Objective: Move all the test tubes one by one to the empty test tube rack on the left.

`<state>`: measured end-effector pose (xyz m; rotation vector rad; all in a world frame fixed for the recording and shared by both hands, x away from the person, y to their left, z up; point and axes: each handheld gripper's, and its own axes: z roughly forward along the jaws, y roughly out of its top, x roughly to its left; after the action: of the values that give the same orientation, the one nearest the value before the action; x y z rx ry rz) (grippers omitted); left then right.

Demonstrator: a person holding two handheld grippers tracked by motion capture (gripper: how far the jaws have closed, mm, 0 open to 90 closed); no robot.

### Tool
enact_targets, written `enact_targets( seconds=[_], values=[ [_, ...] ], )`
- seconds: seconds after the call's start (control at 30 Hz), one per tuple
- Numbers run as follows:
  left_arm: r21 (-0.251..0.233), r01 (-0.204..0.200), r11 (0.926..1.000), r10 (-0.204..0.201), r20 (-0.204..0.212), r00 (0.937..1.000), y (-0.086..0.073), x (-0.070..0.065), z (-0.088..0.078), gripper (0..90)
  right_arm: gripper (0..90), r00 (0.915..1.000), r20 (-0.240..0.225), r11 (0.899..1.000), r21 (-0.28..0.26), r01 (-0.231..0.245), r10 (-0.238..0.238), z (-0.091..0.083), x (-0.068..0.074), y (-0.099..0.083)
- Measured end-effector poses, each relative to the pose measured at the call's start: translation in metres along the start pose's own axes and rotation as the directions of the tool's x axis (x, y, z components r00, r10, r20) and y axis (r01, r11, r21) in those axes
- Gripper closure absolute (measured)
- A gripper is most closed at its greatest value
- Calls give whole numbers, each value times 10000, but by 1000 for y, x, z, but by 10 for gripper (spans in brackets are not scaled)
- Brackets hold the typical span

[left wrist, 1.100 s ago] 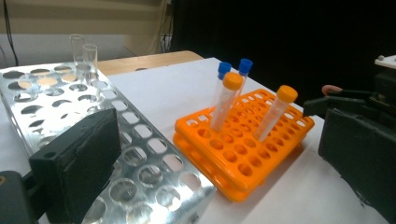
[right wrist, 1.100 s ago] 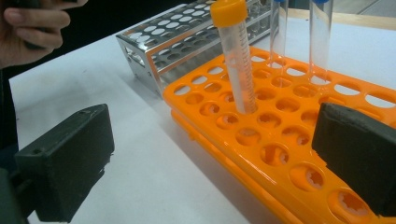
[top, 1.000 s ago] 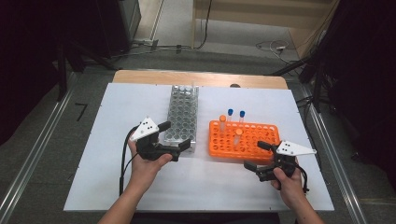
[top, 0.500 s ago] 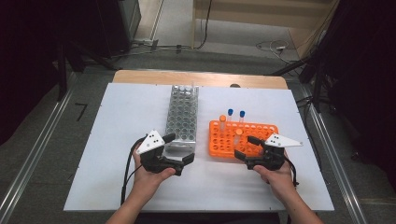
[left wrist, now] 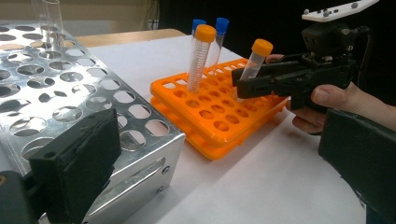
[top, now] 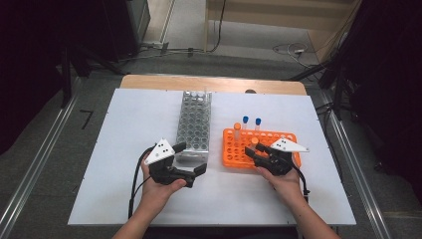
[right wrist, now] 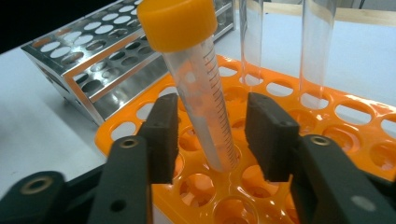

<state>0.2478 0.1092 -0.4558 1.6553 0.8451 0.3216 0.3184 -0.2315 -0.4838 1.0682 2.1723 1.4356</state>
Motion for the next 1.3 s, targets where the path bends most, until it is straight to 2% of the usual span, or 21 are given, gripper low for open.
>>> enact_targets(
  seconds=[0.07,0.17,0.4,0.43,0.5,0.83,1.0,1.3],
  values=[
    [-21,28,10000,-28,49,10000,-1,1,1,0,635,10000,-8,10000,-50,-85,85,0,0,-3],
    [12,66,10000,-66,82,9999,-1,1,3,0,647,9999,3,9999,43,165,-165,0,1,-5],
    [69,54,10000,-55,45,10000,-2,1,5,0,723,9986,490,9996,186,199,-208,0,1,-7],
    [78,36,10000,-36,20,10000,-2,1,5,0,727,9985,546,9999,156,63,-71,-1,0,-6],
    [30,52,10000,-52,5,10000,-1,1,5,0,728,9989,435,9999,-5,-155,155,-4,-1,-4],
    [-26,-37,10000,37,11,10000,0,-1,3,0,729,9983,526,9961,-842,283,-239,-25,4,11],
    [-53,-80,10000,81,57,10000,1,-5,4,0,729,9996,96,9955,-906,283,-275,-32,10,15],
    [-160,-228,9996,233,354,9991,5,-15,6,2,729,9935,-986,9970,-576,518,-573,-23,34,14]
  ],
)
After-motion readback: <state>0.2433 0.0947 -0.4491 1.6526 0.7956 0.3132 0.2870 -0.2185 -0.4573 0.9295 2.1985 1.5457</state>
